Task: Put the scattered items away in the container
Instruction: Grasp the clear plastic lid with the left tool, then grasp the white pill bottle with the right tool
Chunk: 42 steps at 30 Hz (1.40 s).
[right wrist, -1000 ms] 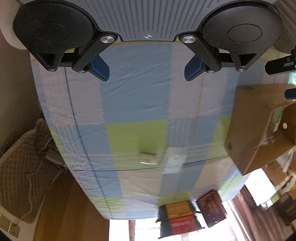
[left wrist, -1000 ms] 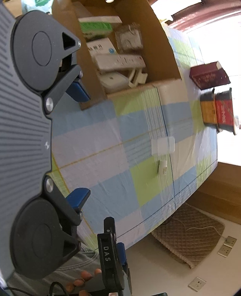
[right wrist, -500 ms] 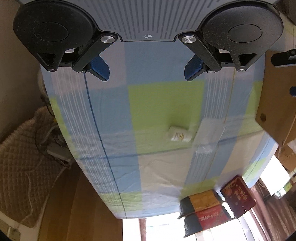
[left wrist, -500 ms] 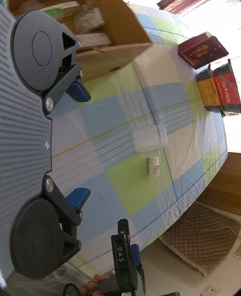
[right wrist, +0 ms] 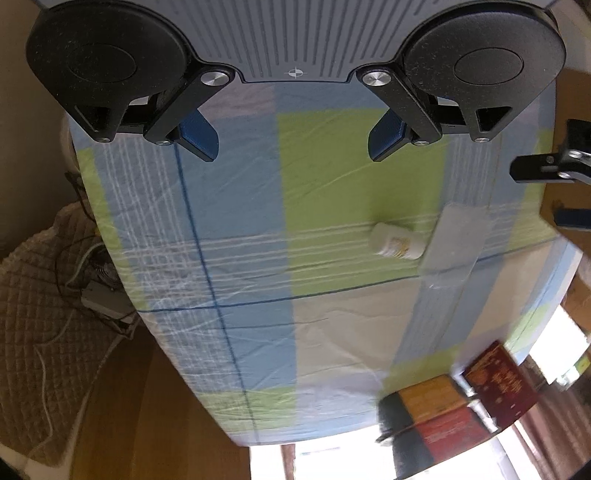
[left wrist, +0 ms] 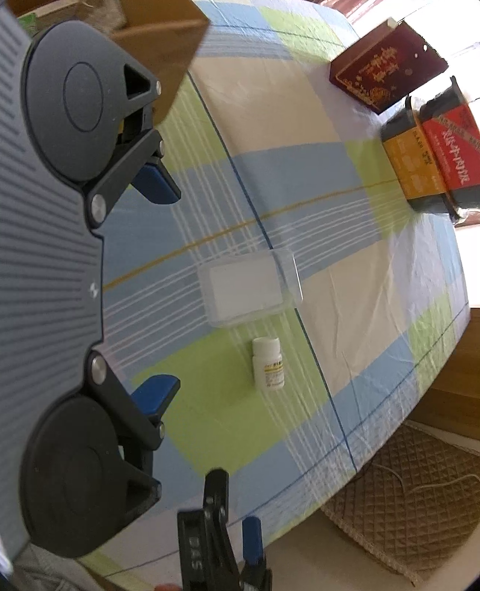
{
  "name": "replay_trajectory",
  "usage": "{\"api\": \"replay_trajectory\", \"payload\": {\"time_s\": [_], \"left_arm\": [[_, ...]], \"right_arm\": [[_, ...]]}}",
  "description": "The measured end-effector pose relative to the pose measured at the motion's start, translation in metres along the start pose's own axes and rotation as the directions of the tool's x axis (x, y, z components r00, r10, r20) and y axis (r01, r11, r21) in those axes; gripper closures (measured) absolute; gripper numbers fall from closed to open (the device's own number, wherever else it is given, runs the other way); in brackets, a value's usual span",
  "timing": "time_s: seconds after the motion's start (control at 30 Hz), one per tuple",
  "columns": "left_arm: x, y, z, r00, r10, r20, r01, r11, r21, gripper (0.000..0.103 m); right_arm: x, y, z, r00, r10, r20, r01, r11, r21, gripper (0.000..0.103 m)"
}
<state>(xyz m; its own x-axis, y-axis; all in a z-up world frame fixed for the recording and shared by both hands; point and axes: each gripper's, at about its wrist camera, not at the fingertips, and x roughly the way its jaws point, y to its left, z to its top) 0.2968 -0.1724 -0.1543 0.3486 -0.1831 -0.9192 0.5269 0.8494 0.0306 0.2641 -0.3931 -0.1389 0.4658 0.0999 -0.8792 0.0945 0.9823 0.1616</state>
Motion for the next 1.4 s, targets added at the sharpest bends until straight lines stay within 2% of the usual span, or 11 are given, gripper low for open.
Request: {"api": "replay_trajectory", "payload": {"time_s": [0.33, 0.53, 0.7, 0.77, 0.83, 0.87, 1.13, 1.27, 1.4], "left_arm": [[0.042, -0.001, 0.024, 1.000, 0.014, -0.020, -0.014, 1.000, 0.013, 0.008], [0.065, 0.003, 0.042, 0.999, 0.035, -0.033, -0.035, 0.999, 0.007, 0.014], [0.081, 0.007, 0.052, 0.998, 0.022, -0.052, -0.022, 1.000, -0.002, 0.028], [0.078, 0.010, 0.052, 0.999, 0.015, -0.047, -0.016, 1.000, -0.004, 0.029], [0.073, 0.012, 0.050, 0.999, 0.009, -0.041, -0.009, 1.000, -0.007, 0.041], [0.070, 0.014, 0.049, 0.999, 0.006, -0.037, -0.006, 1.000, -0.008, 0.049], [0.050, 0.025, 0.044, 1.000, -0.020, -0.010, 0.020, 1.000, -0.017, 0.050], [0.034, 0.033, 0.040, 1.000, -0.029, 0.010, 0.029, 0.999, -0.025, 0.050], [0.005, 0.047, 0.034, 0.998, -0.035, 0.060, 0.038, 0.998, -0.053, 0.050]], "right_arm": [[0.016, -0.010, 0.015, 1.000, -0.014, -0.005, 0.014, 1.000, 0.012, 0.010], [0.018, -0.008, 0.017, 1.000, -0.004, -0.006, 0.004, 1.000, 0.011, 0.010], [0.020, -0.008, 0.017, 1.000, -0.003, -0.010, 0.003, 1.000, 0.013, 0.010], [0.020, -0.007, 0.017, 1.000, 0.000, -0.009, 0.000, 1.000, 0.013, 0.010], [0.021, -0.006, 0.017, 1.000, 0.005, -0.008, -0.005, 1.000, 0.008, 0.010], [0.021, -0.005, 0.017, 1.000, 0.006, -0.006, -0.006, 1.000, 0.004, 0.010], [0.020, 0.004, 0.016, 0.999, 0.050, 0.021, -0.049, 0.998, -0.044, 0.010], [0.022, 0.020, 0.015, 0.996, 0.081, 0.038, -0.074, 0.985, -0.157, 0.010], [0.023, 0.038, 0.015, 0.989, 0.140, 0.045, -0.121, 0.950, -0.286, 0.010]]}}
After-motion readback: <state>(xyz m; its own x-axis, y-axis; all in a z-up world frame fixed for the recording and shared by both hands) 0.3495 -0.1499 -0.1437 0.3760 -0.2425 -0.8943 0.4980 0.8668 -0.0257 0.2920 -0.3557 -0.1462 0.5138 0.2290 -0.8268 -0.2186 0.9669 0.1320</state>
